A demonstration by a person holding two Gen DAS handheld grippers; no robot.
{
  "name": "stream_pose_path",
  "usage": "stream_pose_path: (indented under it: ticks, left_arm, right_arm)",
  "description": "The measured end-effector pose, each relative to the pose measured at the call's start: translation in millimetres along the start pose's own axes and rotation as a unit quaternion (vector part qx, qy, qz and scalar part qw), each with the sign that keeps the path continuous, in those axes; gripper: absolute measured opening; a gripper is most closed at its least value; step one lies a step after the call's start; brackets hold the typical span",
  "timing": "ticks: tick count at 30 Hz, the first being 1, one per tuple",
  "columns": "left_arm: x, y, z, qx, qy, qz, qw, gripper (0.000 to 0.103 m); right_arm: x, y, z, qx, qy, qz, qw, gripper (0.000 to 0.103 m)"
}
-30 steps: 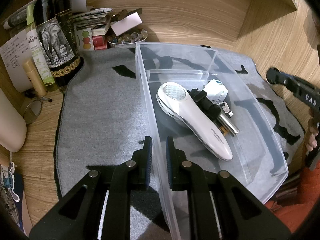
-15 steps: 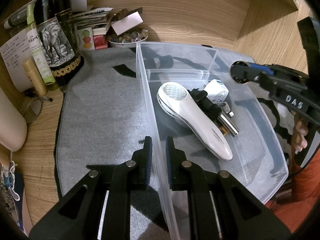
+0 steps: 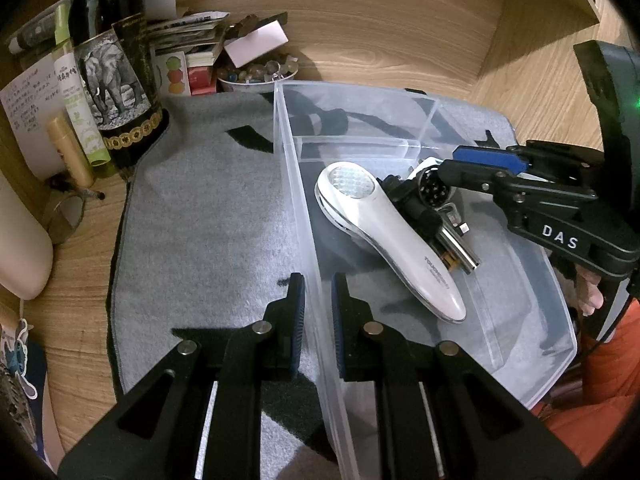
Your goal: Organize rigid objects
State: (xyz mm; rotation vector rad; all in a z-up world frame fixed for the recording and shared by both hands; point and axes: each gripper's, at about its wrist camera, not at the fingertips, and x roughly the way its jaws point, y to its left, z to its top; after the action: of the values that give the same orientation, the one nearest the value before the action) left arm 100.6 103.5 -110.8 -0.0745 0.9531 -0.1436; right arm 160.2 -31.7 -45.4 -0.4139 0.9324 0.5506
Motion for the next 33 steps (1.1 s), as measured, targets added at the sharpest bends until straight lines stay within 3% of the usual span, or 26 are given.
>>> stream_pose_path:
  ticks: [5, 7, 9, 15, 17, 24, 28, 30, 33]
  left_arm:
    - [-1.6, 0.9, 0.5, -0.001, -0.005, 0.008, 1.0000, 0.016]
    - [-4.8, 0.8, 0.3, 0.001, -0.010, 0.016, 0.9998, 0.033]
    - [-9.9, 1.8, 0.5, -0.002, -0.021, 0.026, 0.9994, 0.044]
    - [-26.2, -2.4, 3.6, -0.001, -0.047, 0.036, 0.9982, 0.052]
    - [-35.4, -9.2, 4.8, 0.004, -0.068, 0.041, 0.9969, 0.055]
    - [-74.4, -37.0, 9.1, 0.015, -0.165, 0.045, 0.9851, 0.084]
    - [-88.7, -51.6, 8.6, 0.020, -0.198, 0.042, 0.9791, 0.090]
    - [-94.7, -58.5, 6.7, 0.017, -0.212, 0.041, 0.9763, 0.091]
    - [-101.9, -64.9, 1.8, 0.011, -0.229, 0.037, 0.9726, 0.098]
  right_arm:
    - [-8.2, -1.2, -1.0, 0.002, -0.010, -0.001, 1.000, 0.030]
    - [-14.1, -2.0, -1.9, 0.004, -0.018, -0.001, 1.000, 0.036]
    - [-20.8, -2.8, -2.6, 0.005, -0.027, 0.000, 1.000, 0.045]
    - [-42.8, -7.9, -6.2, 0.020, -0.061, -0.002, 0.998, 0.068]
    - [-50.1, -11.3, -7.7, 0.029, -0.073, -0.006, 0.997, 0.074]
    - [-84.1, -19.1, -18.8, 0.050, -0.121, -0.034, 0.991, 0.084]
    - [-105.7, -19.0, -26.6, 0.051, -0.150, -0.045, 0.986, 0.091]
    - [-117.4, -18.5, -31.5, 0.052, -0.167, -0.052, 0.983, 0.100]
    - [-132.8, -18.5, -39.1, 0.056, -0.194, -0.062, 0.977, 0.103]
